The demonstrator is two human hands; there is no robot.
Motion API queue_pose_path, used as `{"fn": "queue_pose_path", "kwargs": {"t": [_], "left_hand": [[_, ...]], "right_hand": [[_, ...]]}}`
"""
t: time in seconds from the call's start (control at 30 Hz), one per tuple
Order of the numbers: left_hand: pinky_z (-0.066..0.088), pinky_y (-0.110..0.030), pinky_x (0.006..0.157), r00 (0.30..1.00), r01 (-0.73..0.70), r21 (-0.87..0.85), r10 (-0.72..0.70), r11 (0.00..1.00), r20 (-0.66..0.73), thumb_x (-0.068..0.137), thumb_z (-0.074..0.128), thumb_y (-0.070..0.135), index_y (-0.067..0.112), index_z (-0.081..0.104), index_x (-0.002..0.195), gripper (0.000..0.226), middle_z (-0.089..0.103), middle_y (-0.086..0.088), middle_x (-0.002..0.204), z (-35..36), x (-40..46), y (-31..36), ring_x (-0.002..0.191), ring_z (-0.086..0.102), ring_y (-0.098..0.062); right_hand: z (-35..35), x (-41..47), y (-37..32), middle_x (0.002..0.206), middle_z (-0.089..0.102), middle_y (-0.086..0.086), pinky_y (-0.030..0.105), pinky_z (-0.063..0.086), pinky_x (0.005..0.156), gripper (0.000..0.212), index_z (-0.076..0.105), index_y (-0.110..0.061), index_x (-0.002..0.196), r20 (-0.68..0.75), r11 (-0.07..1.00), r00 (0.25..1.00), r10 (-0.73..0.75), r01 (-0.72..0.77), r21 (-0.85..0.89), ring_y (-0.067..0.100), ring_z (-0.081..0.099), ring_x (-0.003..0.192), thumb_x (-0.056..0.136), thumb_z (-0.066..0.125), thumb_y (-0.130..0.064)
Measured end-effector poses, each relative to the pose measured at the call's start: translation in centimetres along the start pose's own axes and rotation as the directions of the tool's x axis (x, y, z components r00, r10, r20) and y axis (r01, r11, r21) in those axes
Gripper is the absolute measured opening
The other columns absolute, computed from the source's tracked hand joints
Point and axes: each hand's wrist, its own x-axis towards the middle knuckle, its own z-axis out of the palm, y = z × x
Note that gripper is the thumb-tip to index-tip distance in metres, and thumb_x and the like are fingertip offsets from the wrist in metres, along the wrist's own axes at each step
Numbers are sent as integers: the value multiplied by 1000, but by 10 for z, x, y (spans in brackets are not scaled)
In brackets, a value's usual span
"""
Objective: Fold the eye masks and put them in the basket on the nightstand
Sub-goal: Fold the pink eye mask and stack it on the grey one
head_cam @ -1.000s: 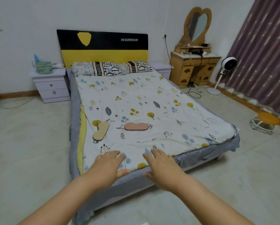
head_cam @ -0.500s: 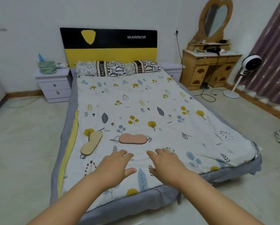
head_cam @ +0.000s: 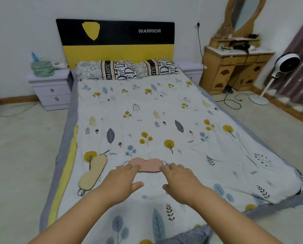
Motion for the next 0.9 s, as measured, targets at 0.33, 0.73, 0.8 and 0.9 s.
{"fn": "queue_pose_path", "kwargs": {"t": [0.33,0.73,0.8,0.9], "left_hand": [[41,-39,98,996,-55,-7,55,998,75,90,41,44,24,26,138,54,47,-5,135,-13,120,-55,120,45,-26],[39,-37,97,992,53,-77,-43,996,122,83,26,47,19,31,135,60,45,-4,136,47,233,-85,118,45,-25],[41,-36,94,993,63,-89,-53,994,107,88,36,32,18,35,132,46,47,-4,133,61,250,-88,114,47,-25],[41,-36,93,993,51,-58,-45,997,106,89,39,26,18,34,130,42,46,-4,131,86,276,-94,113,47,-25]], "right_hand": [[-17,121,9,133,42,13,41,37,96,45,34,-14,136,31,997,999,44,-46,64,32,41,120,94,45,-26],[38,241,58,143,34,13,40,35,101,54,21,-18,144,107,993,992,65,-75,93,32,35,128,94,42,-21],[55,261,67,142,35,13,39,36,100,52,24,-17,142,117,991,990,76,-88,99,32,36,128,93,43,-18],[81,289,77,140,37,13,39,36,98,45,31,-15,137,138,986,986,91,-109,127,31,38,126,95,43,-21]]}}
